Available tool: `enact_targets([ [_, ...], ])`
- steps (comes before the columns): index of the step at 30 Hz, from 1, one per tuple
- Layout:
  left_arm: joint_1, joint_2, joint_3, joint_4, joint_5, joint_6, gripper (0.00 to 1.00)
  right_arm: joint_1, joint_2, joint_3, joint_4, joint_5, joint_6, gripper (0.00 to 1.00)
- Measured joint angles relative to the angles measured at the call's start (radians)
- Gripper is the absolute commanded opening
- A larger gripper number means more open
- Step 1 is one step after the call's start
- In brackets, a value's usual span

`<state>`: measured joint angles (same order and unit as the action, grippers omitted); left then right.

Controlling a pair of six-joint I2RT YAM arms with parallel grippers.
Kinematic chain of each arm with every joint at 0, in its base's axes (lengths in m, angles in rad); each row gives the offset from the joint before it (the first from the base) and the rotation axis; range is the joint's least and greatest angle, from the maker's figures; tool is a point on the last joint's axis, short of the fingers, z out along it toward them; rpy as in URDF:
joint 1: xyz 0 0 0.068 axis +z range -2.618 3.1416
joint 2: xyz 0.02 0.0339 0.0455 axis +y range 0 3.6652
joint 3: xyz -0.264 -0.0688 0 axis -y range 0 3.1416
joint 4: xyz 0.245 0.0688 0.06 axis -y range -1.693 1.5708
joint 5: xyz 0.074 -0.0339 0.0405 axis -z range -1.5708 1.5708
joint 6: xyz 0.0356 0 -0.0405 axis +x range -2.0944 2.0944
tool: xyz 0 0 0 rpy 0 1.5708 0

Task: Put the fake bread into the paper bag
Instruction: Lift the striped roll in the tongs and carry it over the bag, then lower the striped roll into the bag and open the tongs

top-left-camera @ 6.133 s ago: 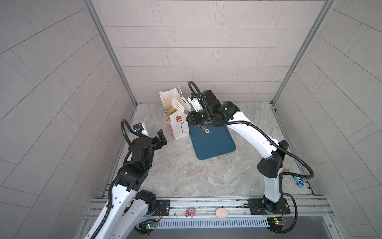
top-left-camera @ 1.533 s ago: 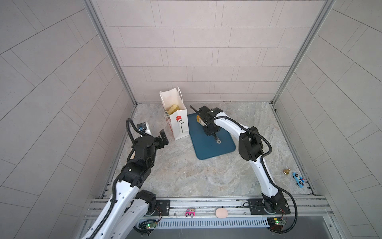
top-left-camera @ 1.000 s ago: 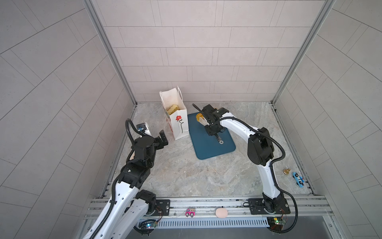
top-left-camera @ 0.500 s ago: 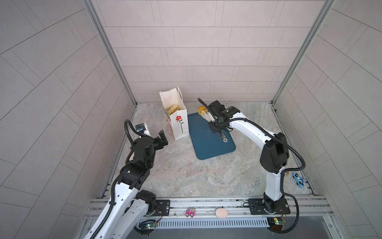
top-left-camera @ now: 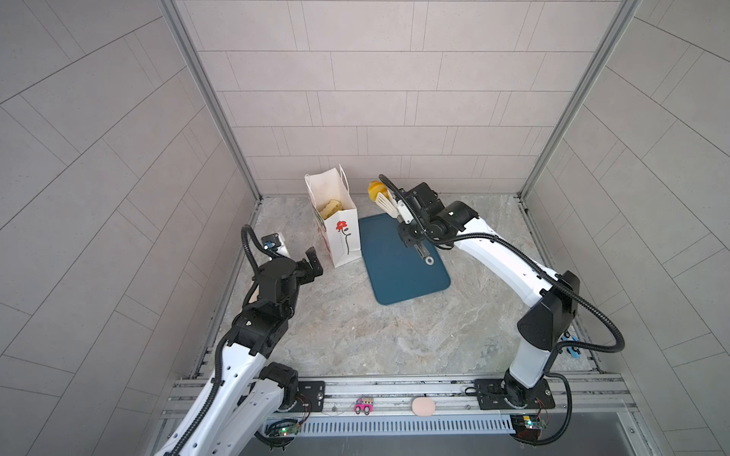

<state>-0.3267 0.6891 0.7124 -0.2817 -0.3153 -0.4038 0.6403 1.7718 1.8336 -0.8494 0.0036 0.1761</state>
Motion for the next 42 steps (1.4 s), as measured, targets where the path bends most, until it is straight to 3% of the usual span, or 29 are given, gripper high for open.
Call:
enact_targets([
  [10, 0.0, 0.006, 0.002, 0.0, 0.008, 0.0, 1.0, 0.029, -0.058, 0.039, 0.081, -0.067, -0.053, 0.2],
  [18, 0.0, 0.007, 0.002, 0.0, 0.015, -0.007, 1.0, 0.125, -0.036, 0.18, 0.094, -0.097, -0.095, 0.21],
  [34, 0.0, -0.003, 0.002, -0.003, 0.014, -0.007, 1.0, 0.16, 0.307, 0.523, 0.007, -0.135, -0.033, 0.21],
  [42, 0.0, -0.019, 0.002, -0.014, 0.003, -0.006, 1.0, 0.15, 0.347, 0.549, -0.031, -0.131, 0.008, 0.23],
])
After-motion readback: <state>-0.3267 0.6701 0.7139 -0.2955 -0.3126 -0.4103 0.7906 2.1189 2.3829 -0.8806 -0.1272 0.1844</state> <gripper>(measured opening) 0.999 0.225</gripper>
